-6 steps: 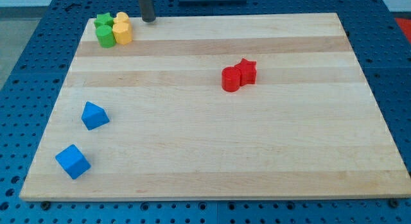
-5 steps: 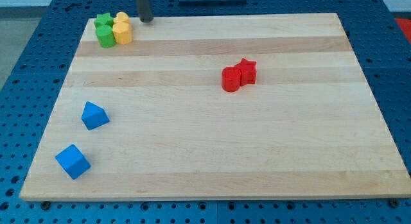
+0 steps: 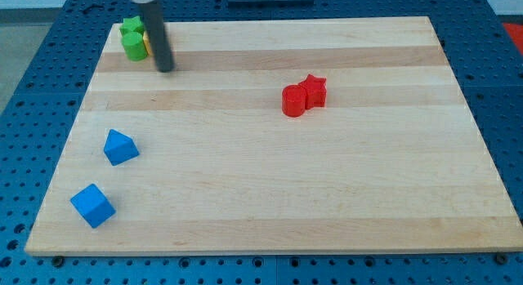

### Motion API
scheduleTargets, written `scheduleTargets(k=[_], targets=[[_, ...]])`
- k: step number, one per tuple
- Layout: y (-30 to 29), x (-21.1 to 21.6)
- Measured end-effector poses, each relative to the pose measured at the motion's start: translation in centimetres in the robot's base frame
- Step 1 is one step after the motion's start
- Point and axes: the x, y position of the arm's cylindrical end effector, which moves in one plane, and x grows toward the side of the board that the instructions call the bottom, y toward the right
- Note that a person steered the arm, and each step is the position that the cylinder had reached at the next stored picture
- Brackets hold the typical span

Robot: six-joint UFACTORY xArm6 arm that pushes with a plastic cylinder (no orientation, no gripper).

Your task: Point your arm at the green star

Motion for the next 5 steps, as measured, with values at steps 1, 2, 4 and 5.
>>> scheduleTargets(k=[1, 2, 4, 5], targets=[[-7.3, 0.0], [-9.1, 0.0], [-9.1, -9.4], [-9.0, -12.0]])
